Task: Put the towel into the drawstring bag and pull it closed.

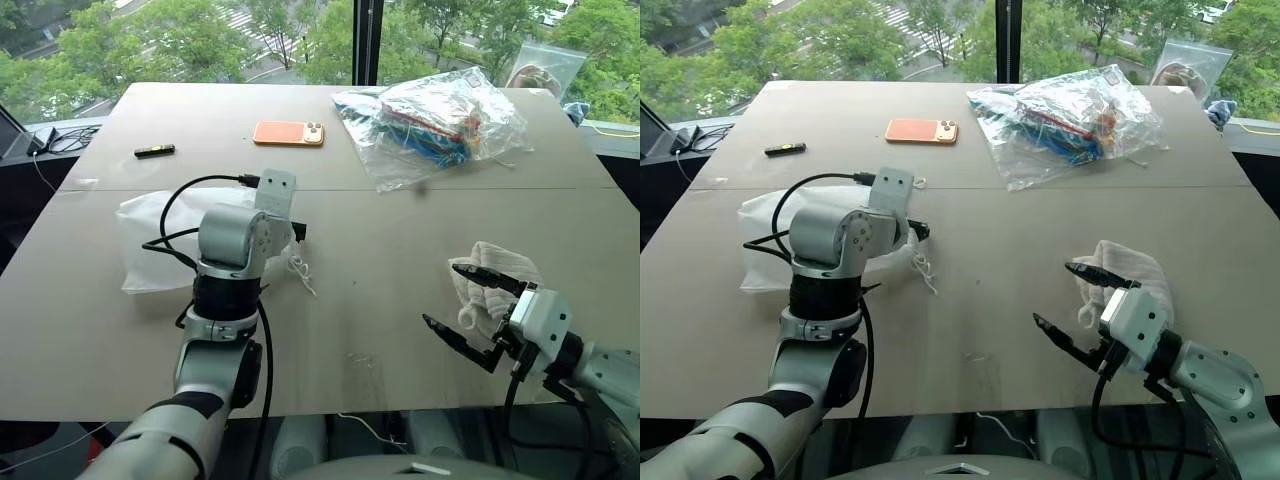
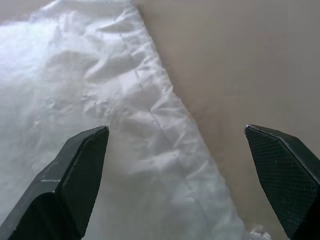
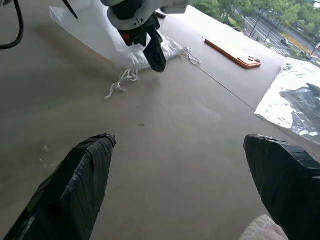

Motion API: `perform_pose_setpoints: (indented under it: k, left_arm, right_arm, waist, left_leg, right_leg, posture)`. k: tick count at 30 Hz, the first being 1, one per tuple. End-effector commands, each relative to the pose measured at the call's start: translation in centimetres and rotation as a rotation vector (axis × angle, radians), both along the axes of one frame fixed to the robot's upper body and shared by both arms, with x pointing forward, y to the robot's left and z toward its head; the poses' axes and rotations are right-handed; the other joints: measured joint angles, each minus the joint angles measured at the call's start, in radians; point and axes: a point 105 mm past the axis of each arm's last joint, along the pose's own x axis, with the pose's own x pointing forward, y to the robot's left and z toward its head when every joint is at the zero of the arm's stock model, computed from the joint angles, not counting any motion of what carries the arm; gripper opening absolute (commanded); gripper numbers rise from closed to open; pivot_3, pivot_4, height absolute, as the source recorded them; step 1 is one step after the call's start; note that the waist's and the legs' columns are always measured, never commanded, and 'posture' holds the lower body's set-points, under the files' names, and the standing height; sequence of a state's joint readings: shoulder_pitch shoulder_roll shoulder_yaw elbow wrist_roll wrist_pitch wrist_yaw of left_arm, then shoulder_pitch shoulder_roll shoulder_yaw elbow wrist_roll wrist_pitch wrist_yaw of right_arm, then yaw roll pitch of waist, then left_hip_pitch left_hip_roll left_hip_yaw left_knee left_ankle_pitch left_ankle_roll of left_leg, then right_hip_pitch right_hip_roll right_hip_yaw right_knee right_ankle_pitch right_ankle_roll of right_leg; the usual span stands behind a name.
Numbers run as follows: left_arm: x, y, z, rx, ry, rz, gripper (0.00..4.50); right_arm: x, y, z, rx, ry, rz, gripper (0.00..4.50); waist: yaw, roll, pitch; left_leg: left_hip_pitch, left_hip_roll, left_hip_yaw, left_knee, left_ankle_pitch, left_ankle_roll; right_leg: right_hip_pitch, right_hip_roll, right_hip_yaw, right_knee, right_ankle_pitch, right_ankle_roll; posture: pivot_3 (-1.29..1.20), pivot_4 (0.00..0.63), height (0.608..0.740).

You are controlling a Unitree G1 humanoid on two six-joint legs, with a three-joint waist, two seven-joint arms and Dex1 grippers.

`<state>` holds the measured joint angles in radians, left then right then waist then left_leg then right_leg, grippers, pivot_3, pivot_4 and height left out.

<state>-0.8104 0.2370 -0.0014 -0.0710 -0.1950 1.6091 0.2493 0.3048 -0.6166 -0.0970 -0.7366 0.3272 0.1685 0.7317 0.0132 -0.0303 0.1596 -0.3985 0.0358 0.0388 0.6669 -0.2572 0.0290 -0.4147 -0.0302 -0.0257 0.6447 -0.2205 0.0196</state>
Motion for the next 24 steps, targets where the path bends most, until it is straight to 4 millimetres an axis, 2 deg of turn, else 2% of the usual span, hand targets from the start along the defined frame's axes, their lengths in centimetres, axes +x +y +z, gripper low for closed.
perform_pose_setpoints:
  k: [1,3,5,6,7,8,10,14,16,19,22,24]
  left_arm:
    - [0.5,0.8,-0.3,0.060,0.003,0.054,3.94]
    - [0.8,0.9,-0.5,0.067,-0.005,0.046,3.24]
    - [1.1,0.9,-0.5,0.075,-0.017,0.029,2.21]
    - [1.3,1.0,-0.5,0.073,-0.026,0.016,1.89]
    - [1.5,1.3,-0.3,0.082,-0.044,0.003,1.04]
    - [1.5,1.6,-0.3,0.088,-0.051,-0.008,0.90]
    - [1.4,2.3,-0.3,0.102,-0.050,-0.041,0.01]
    - [0.7,3.6,-0.3,0.112,-0.052,-0.159,0.01]
    - [0.2,3.8,0.7,0.160,-0.127,-0.359,0.01]
    - [-1.1,2.9,2.8,0.187,-0.279,-0.730,0.01]
    - [-1.9,3.1,4.4,0.254,-0.413,-1.063,0.01]
    - [-1.8,3.8,4.5,0.328,-0.449,-1.194,0.01]
  right_arm:
    - [-0.3,0.5,2.3,0.040,-0.069,0.023,4.50]
    - [-0.2,0.6,3.0,0.063,-0.085,0.025,4.50]
    - [-0.1,0.8,3.4,0.083,-0.091,0.031,4.50]
    - [-0.1,0.9,3.7,0.101,-0.094,0.034,4.50]
    - [0.0,1.1,4.0,0.113,-0.100,0.034,4.50]
    - [0.0,1.2,4.2,0.121,-0.104,0.035,4.50]
    - [0.1,1.3,4.3,0.123,-0.107,0.036,4.50]
    - [0.3,1.3,4.3,0.120,-0.107,0.032,4.50]
    - [0.4,1.2,4.2,0.117,-0.108,0.028,4.50]
    - [0.5,1.2,4.0,0.115,-0.103,0.032,4.50]
    - [0.6,1.4,3.6,0.110,-0.090,0.042,4.50]
    - [0.6,1.5,3.2,0.094,-0.081,0.050,4.50]
  waist:
    - [0.001,0.000,0.000]
    - [-0.001,0.000,0.000]
    - [-0.002,0.000,0.000]
    - [-0.003,0.000,0.000]
    - [-0.004,0.000,0.000]
    - [-0.006,0.000,0.000]
    - [-0.011,0.000,0.000]
    - [-0.014,0.000,0.000]
    - [-0.018,0.000,0.000]
    - [-0.020,0.000,0.000]
    - [0.006,0.001,0.001]
    - [0.007,0.001,0.001]
  left_leg:
    - [0.000,0.000,0.000,0.000,0.000,0.000]
    - [0.001,0.000,0.000,0.000,0.000,0.000]
    - [0.003,0.000,0.000,0.000,0.000,0.000]
    - [0.003,0.000,0.001,0.000,0.000,0.000]
    - [0.005,0.000,0.001,0.001,0.000,0.000]
    - [0.005,0.000,0.001,0.001,0.000,0.000]
    - [0.006,0.001,0.002,0.001,0.000,0.000]
    - [0.007,0.001,0.003,0.001,0.000,-0.001]
    - [0.006,0.001,0.004,0.001,0.000,-0.001]
    - [0.003,0.001,0.007,0.001,0.000,-0.001]
    - [0.001,0.001,0.007,0.001,0.000,-0.001]
    - [0.000,0.001,0.008,0.001,0.000,-0.001]
  right_leg:
    - [0.000,0.000,0.000,0.000,0.000,0.000]
    - [0.001,-0.001,0.000,0.000,-0.001,0.001]
    - [0.001,-0.001,0.000,0.002,-0.001,0.003]
    - [0.001,-0.001,0.001,0.003,-0.001,0.003]
    - [0.001,-0.001,0.002,0.005,-0.001,0.002]
    - [0.001,-0.001,0.002,0.005,-0.001,0.002]
    - [0.000,-0.001,0.004,0.009,-0.001,0.002]
    - [-0.001,-0.001,0.004,0.012,-0.003,-0.001]
    - [-0.002,-0.003,0.006,0.012,-0.002,-0.001]
    - [-0.007,-0.006,0.009,0.012,-0.002,-0.007]
    - [-0.008,-0.008,0.008,0.011,-0.003,-0.009]
    - [-0.008,-0.008,0.007,0.011,-0.004,-0.011]
  posture:
    - [0.00,0.150,0.740]
    - [0.00,0.150,0.740]
    - [0.00,0.150,0.740]
    - [0.00,0.150,0.740]
    - [0.00,0.150,0.740]
    - [0.00,0.150,0.740]
    - [0.00,0.150,0.740]
    - [0.00,0.150,0.740]
    - [0.00,0.150,0.740]
    - [0.00,0.150,0.740]
    - [0.00,0.150,0.740]
    - [0.00,0.150,0.740]
